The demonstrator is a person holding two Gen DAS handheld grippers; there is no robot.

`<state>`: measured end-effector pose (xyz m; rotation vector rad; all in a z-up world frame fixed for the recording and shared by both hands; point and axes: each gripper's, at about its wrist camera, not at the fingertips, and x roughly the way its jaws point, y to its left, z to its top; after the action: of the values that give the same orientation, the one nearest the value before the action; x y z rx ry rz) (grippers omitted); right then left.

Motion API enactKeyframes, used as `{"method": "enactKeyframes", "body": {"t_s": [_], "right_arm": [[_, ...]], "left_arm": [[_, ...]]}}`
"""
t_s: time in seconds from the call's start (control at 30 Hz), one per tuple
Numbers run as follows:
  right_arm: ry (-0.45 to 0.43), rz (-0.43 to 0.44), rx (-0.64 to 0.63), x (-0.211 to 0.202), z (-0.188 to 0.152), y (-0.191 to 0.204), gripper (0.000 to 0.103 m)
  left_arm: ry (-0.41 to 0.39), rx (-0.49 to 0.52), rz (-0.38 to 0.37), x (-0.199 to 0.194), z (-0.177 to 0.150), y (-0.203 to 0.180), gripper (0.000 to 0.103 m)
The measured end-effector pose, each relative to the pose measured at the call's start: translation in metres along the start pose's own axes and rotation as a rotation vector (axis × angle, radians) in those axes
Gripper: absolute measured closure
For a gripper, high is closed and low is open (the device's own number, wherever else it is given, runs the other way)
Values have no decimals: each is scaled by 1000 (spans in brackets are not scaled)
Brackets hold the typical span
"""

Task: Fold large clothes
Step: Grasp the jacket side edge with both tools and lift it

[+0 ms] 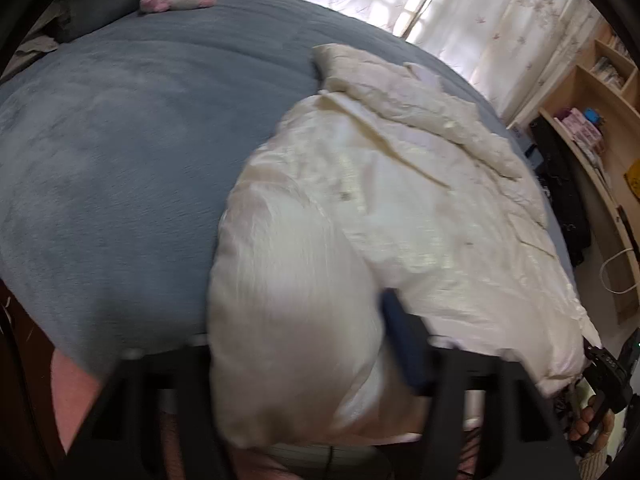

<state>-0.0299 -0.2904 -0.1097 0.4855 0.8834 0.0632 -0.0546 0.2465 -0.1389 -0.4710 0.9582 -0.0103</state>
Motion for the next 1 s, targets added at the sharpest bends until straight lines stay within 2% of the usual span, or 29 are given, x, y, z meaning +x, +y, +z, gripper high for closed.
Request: {"method": "enactKeyframes", "body": {"t_s": [0.03,0.1,0.17,0.3,0.43,0.57,0.67,0.77,0.87,1.0], "right_arm": [[-9,-11,-22,-1,1,6,75],[-32,-30,-56,-6,2,16,79],[-79,-17,-69,-17,7,26,82],[-194,36,-93,-50,19,46,85],[-308,98,-132,-90,25,72,85],[-427,166,-158,-133,25,90,85],[-506,192,-135,-161,31,94,85],[-555,201,-78,-176,44,89,85],[-558,195,-43,-173,62,86,85],[-527,171,15,-145,101,88,85]], "left_arm": [[-2,-1,-4,-1,1,-5,71],[-13,-3,10,-4,3,-13,80],[-40,-20,22,-12,5,-21,84],[-121,-50,-14,-47,15,-33,86],[-233,2,-74,-102,24,-62,86],[-302,0,-147,-146,29,-75,86],[-343,-24,-175,-170,39,-76,86],[-340,-77,-204,-176,59,-67,86],[-328,-124,-192,-166,86,-59,86],[-303,-182,-171,-128,131,-56,86]]}}
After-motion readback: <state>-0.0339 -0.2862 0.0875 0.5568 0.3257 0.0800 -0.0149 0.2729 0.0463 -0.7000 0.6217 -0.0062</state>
